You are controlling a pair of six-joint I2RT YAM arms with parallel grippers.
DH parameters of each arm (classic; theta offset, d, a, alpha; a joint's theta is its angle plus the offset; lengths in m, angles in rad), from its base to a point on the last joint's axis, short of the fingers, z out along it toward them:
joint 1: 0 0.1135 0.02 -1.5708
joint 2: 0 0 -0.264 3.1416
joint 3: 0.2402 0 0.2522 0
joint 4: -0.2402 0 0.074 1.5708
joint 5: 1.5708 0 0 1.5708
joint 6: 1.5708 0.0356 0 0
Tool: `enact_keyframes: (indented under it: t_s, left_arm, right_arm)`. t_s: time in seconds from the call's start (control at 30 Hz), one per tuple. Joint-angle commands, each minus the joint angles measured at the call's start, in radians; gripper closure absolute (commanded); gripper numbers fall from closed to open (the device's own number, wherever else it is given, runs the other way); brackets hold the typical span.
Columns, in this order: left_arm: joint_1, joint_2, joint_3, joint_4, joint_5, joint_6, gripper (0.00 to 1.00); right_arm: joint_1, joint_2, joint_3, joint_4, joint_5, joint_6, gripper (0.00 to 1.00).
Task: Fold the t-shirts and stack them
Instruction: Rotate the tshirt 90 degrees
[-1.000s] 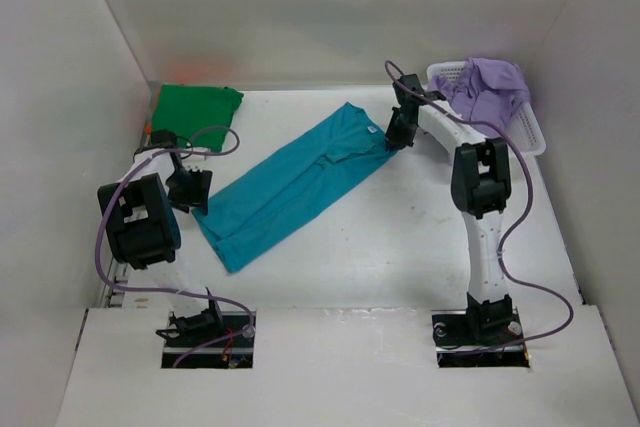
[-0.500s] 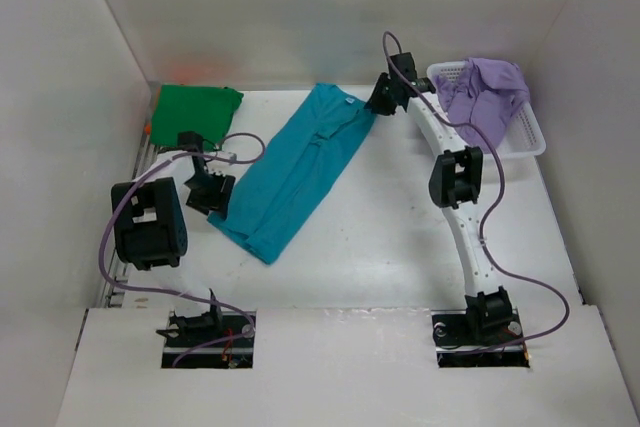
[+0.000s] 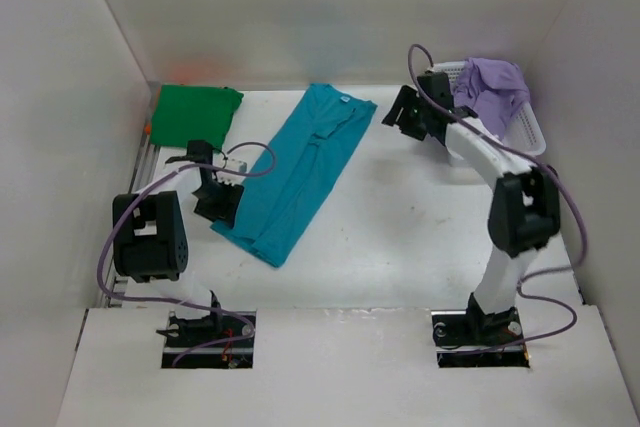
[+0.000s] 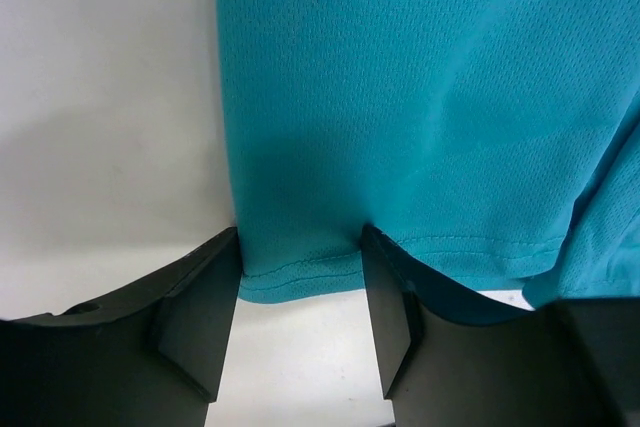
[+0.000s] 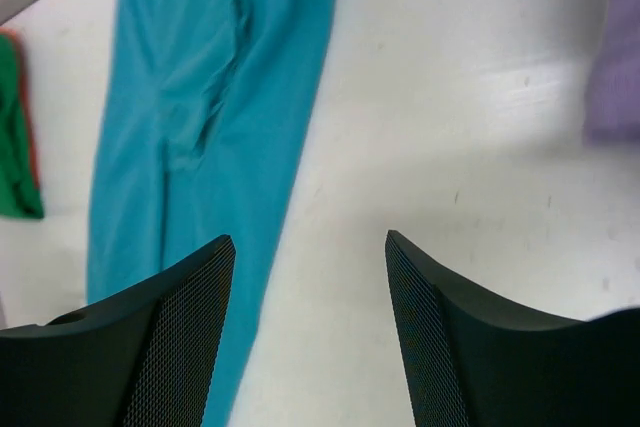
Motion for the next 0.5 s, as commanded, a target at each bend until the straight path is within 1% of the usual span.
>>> enact_keyframes:
  t_s: [0.0,0.1,0.23,0.33,0.47]
  left_arm:
    - [0.026,-0.039,-0.09,-0.038,0.018,-0.011,0.5]
    - [0.066,-0.079,-0.086,-0.035,0.015,-0.014,0.5]
    - [0.089,-0.101,-0.084,-0.04,0.029,-0.02,0.5]
    - [0.086,-0.116,-0.095,-0.04,0.044,-0.014,0.5]
    - [0.078,-0.121,-0.113,-0.041,0.053,-0.002,0.5]
  right_arm:
    - [0.111,-0.228,-0.27,0.235,0.065,0.016,0.33]
    - [0.268,-0.317,-0.491,0.308,0.067,0.122,0.34]
    - [0.473,-0.341,-0.641,0.371,0.088,0.316,0.37]
    - [0.615,-0.31,-0.678,0.401,0.107,0.439,0.39]
    - [0.751,-0.256,-0.67,0.414,0.113,0.596,0.39]
